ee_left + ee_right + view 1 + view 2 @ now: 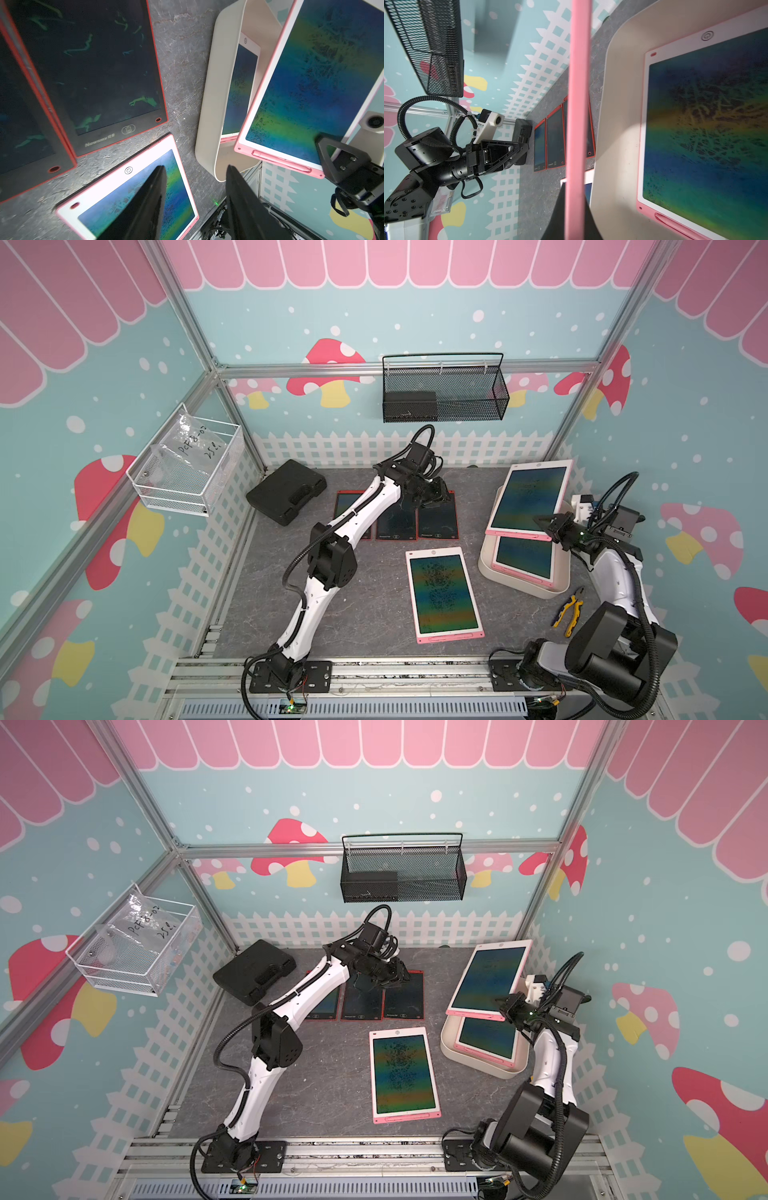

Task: Take out the writing tablet from the storage box
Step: Pick up the writing tablet from the storage box, then place the writing tablet at the center of the board.

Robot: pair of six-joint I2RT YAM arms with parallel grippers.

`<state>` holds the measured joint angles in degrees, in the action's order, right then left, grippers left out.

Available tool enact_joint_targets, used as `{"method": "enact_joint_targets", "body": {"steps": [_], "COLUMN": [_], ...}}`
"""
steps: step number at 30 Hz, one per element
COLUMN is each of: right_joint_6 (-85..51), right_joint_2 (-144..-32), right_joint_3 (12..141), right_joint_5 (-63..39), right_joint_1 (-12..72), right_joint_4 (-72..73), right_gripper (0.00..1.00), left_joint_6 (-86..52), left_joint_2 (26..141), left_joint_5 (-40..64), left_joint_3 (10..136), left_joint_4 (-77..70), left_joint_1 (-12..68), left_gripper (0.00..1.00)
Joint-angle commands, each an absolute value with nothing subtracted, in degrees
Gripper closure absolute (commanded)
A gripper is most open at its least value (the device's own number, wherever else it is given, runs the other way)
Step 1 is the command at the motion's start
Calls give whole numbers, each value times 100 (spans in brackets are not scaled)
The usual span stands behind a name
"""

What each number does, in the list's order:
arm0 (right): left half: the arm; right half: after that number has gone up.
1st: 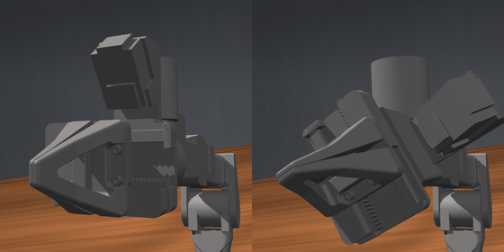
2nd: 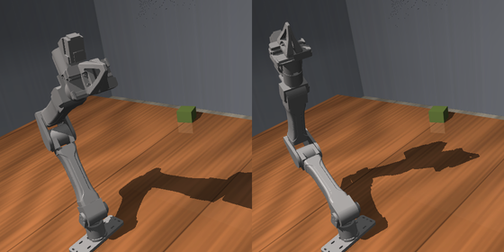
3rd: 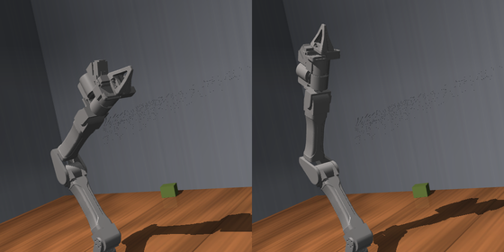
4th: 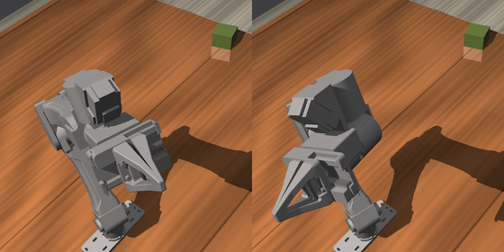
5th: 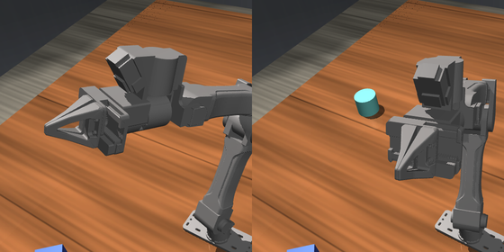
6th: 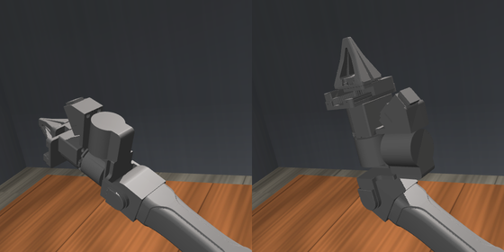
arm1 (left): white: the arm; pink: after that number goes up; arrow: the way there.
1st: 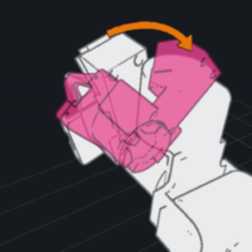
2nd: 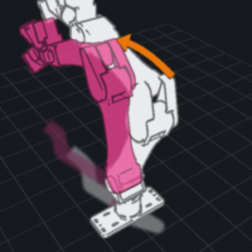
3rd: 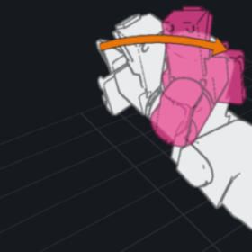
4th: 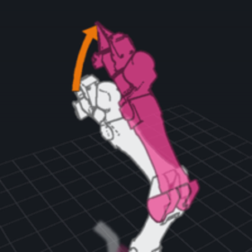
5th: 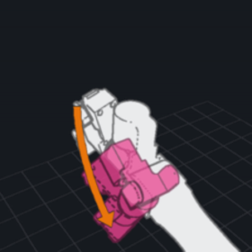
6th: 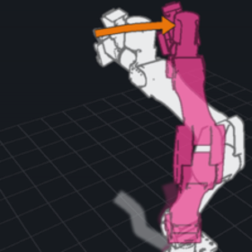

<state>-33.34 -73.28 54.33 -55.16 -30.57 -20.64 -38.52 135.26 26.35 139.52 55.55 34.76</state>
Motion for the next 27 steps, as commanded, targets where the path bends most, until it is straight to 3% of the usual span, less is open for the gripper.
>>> {"method": "enact_joint_targets", "body": {"steps": [1, 7, 14, 27], "right_joint_6": [-3544, -3798, -4249, -4701], "right_joint_2": [-7087, -7164, -7298, -7678], "right_joint_3": [5692, 6058, 5967, 5881], "right_joint_5": [-6033, -5914, -6150, -6308], "right_joint_1": [-2682, -1687, -1247, -431], "right_joint_4": [-1635, -1630, -956, -431], "right_gripper": [100, 100, 100, 100], "left_joint_6": [-3607, -3615, -4160, -4462], "left_joint_2": [13009, 12292, 11132, 10784], "left_joint_5": [2461, 2740, 3356, 3976], "left_joint_3": [13700, 12679, 10582, 9411], "left_joint_4": [5792, 5352, 3698, 2497], "left_joint_1": [3382, 3170, 2699, 2672], "left_gripper": [49, 48, 44, 43]}}
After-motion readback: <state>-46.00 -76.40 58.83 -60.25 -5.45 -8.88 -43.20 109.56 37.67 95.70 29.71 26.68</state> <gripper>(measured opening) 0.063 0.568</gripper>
